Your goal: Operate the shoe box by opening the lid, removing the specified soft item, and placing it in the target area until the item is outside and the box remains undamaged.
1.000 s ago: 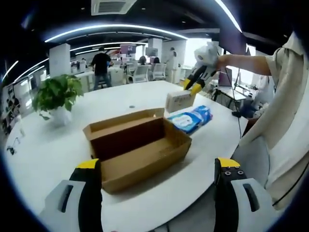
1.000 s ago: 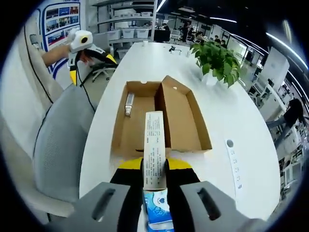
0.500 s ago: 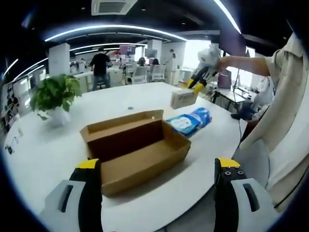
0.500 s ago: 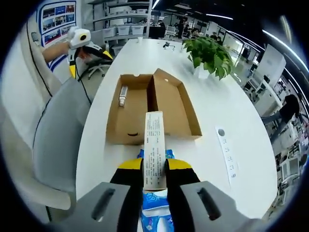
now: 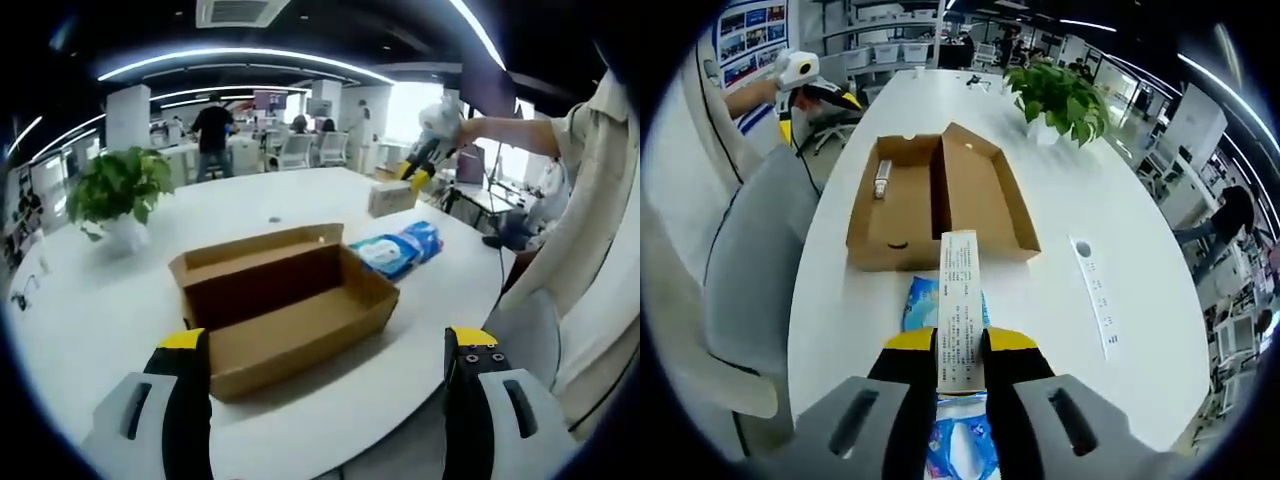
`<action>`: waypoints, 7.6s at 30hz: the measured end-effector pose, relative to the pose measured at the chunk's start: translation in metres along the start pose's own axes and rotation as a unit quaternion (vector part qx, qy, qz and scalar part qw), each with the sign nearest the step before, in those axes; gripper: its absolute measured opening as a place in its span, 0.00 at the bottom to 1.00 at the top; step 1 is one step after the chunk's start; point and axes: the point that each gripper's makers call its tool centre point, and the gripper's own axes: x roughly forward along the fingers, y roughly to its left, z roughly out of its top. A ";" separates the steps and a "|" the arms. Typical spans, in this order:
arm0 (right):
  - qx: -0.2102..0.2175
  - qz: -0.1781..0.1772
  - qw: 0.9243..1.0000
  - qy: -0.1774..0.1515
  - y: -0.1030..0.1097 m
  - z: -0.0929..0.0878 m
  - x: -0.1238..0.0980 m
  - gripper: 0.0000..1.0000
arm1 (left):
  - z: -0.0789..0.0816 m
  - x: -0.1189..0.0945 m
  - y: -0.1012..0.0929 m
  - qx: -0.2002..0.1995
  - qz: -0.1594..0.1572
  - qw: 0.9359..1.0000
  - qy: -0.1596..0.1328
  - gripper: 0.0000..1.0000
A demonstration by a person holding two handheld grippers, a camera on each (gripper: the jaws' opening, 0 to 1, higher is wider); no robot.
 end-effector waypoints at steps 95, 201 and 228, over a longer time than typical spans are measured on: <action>-0.060 0.001 0.979 0.195 -0.076 -0.206 0.038 0.16 | -0.018 0.031 0.002 -0.012 0.006 0.999 0.046 1.00; 0.248 -0.266 0.924 -0.116 0.116 -0.038 -0.056 0.96 | -0.012 0.060 0.080 0.156 -0.128 0.966 0.163 0.69; 0.265 -0.265 0.919 -0.122 0.159 -0.018 -0.052 0.96 | -0.033 0.093 0.098 0.260 -0.192 0.897 0.301 0.60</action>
